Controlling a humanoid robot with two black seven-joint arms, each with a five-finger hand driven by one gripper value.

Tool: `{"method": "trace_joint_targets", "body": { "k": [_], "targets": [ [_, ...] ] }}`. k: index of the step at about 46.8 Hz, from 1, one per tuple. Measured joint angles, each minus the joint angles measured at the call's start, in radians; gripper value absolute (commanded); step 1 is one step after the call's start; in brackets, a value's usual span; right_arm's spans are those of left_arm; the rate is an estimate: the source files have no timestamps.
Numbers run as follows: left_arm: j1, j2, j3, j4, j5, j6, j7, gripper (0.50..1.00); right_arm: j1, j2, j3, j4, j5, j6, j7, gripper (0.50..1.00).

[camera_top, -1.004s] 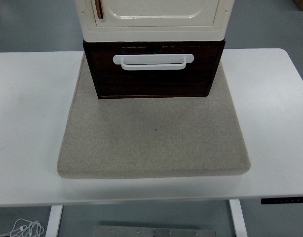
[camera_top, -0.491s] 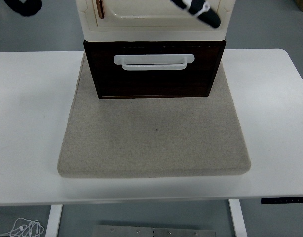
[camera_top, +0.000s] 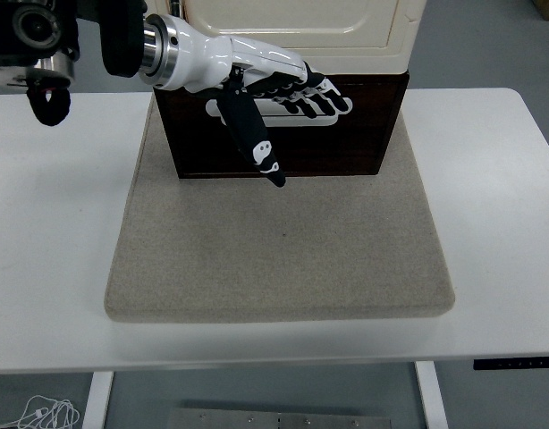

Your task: Open the drawer under the combination cabinet

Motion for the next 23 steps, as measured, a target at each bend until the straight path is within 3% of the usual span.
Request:
{"method": "trace_joint_targets", "body": {
  "k": [7, 15, 23],
  "targets": [
    [0.009, -0.025, 0.035, 0.011, 0.005, 0.03, 0.005, 1.0, 0.0, 0.0, 0.0, 0.0, 0.0, 0.0, 0.0, 0.926],
    [0.013, -0.045, 0.039, 0.05, 0.004, 0.047, 0.088, 1.0, 0.0, 0.0, 0.0, 0.0, 0.0, 0.0, 0.0, 0.928],
    [0.015, -0.048, 0.039, 0.104, -0.008, 0.045, 0.109, 1.0, 0.0, 0.0, 0.0, 0.0, 0.0, 0.0, 0.0, 0.928]
  ]
}}
